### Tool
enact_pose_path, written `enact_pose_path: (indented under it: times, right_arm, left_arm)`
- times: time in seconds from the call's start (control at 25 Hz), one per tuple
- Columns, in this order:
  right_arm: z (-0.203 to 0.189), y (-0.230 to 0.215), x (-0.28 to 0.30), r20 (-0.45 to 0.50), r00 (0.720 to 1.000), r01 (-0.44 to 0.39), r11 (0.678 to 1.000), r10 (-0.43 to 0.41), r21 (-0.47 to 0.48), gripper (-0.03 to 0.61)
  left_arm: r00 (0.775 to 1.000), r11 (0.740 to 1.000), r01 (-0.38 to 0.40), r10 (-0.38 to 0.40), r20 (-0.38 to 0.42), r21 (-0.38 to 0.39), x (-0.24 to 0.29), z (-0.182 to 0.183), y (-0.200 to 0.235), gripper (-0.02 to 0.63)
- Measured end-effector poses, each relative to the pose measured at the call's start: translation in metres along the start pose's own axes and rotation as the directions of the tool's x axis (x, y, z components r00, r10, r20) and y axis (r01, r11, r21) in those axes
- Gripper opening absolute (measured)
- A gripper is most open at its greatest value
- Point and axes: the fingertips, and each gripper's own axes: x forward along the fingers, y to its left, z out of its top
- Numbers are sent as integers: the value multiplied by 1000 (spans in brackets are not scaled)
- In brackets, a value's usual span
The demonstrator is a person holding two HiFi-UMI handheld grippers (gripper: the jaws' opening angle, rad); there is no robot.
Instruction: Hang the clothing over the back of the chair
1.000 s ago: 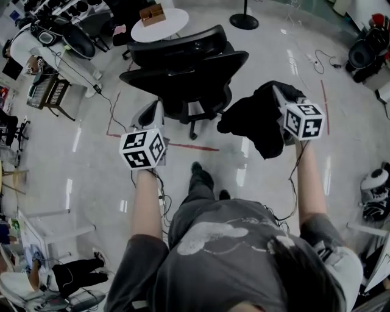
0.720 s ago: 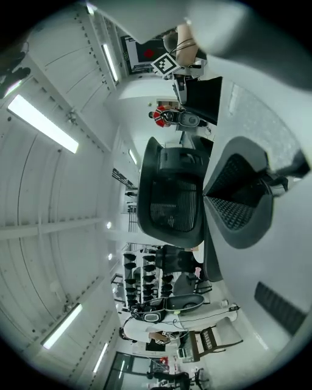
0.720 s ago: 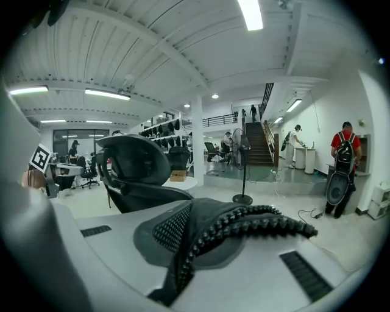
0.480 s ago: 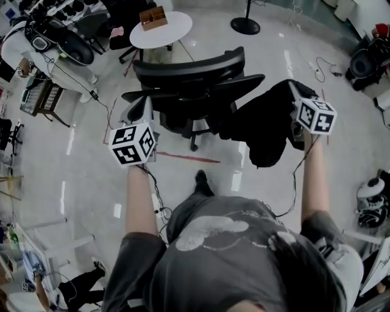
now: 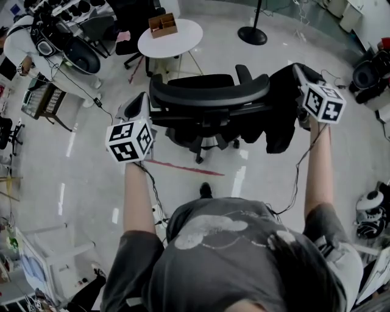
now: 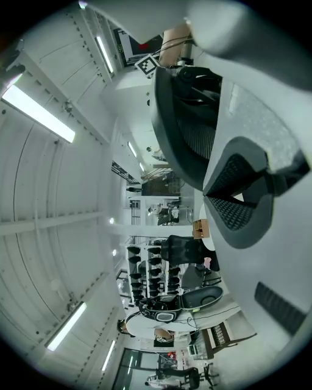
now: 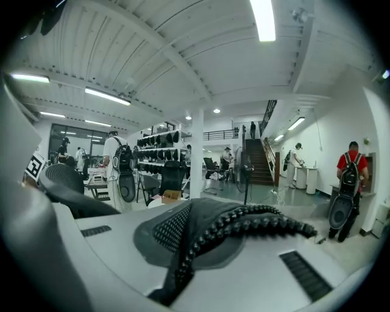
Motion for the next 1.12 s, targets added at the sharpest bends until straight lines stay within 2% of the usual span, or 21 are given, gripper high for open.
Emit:
enact_pose_path:
  times: [0.28, 0.52, 0.88, 1.12]
  right_arm:
    - [74, 59, 52, 79, 989, -117, 990, 123, -75, -8]
    - [121, 117, 83, 129, 960, -234, 966, 247, -106, -7]
    - [150, 185, 91, 188, 891, -406, 911, 412, -71, -8]
    - [171, 218, 59, 241, 825, -496, 859, 512, -126, -6]
  left_arm:
    - [999, 1000, 13, -14, 35, 12, 25, 23, 34, 0]
    - [997, 997, 70, -71, 41, 20, 45, 35, 44, 0]
    - [990, 989, 139, -141, 33, 40, 63, 41, 39, 0]
    - [992, 992, 113, -116, 57, 52, 47, 51, 36, 0]
